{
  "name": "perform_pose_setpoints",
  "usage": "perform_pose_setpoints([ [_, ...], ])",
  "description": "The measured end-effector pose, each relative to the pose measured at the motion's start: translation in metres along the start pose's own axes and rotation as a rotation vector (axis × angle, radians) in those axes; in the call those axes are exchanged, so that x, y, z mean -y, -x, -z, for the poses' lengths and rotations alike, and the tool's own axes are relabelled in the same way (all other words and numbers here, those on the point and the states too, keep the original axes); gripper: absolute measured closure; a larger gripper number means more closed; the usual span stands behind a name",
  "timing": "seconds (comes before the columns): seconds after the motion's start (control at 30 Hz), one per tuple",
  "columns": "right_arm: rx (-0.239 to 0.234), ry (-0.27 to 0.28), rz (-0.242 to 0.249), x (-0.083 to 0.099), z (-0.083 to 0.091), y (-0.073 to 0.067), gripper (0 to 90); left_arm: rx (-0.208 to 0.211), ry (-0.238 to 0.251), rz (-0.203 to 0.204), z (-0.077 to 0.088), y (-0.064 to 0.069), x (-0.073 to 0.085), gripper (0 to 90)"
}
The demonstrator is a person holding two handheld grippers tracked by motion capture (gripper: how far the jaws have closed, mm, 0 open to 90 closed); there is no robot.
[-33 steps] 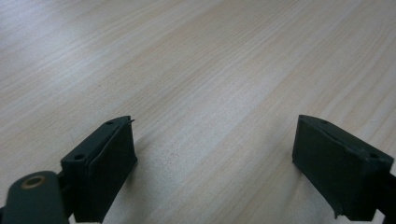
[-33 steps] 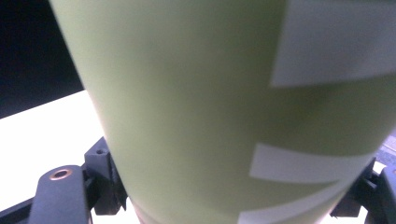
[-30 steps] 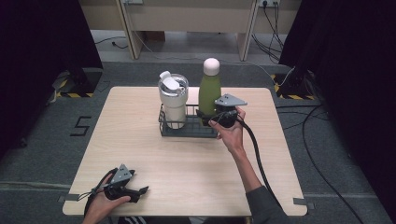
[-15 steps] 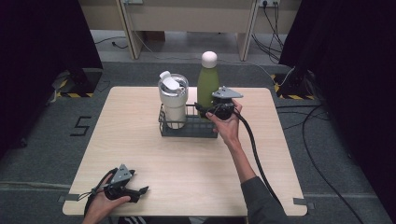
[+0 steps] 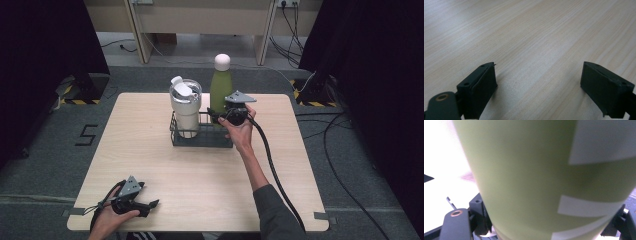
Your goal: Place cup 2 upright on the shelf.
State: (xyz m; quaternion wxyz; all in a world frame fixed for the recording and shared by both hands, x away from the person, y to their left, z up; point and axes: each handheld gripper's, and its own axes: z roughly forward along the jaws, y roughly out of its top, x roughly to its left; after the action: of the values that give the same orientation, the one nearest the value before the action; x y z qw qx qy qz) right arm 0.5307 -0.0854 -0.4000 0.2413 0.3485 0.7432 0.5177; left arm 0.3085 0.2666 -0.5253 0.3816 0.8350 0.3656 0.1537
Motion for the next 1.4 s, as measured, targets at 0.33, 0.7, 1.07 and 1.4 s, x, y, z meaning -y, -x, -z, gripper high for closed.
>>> perform_pose_setpoints([
  [0.33, 0.004, -0.017, 0.001, 0.008, -0.009, -0.001, 20.9, 0.0, 0.0, 0.0, 0.0, 0.0, 0.0, 12.5],
  [0.7, -0.003, -0.025, -0.007, 0.022, -0.017, 0.0, 20.9, 0.001, 0.0, -0.001, 0.0, 0.0, 0.0, 12.6],
  [1.07, -0.001, -0.026, -0.013, 0.032, -0.021, 0.0, 20.9, 0.001, 0.0, -0.002, 0.0, 0.0, 0.0, 12.7],
  [1.4, -0.001, -0.041, -0.015, 0.041, -0.025, -0.001, 20.9, 0.002, 0.0, -0.001, 0.0, 0.0, 0.0, 12.6],
])
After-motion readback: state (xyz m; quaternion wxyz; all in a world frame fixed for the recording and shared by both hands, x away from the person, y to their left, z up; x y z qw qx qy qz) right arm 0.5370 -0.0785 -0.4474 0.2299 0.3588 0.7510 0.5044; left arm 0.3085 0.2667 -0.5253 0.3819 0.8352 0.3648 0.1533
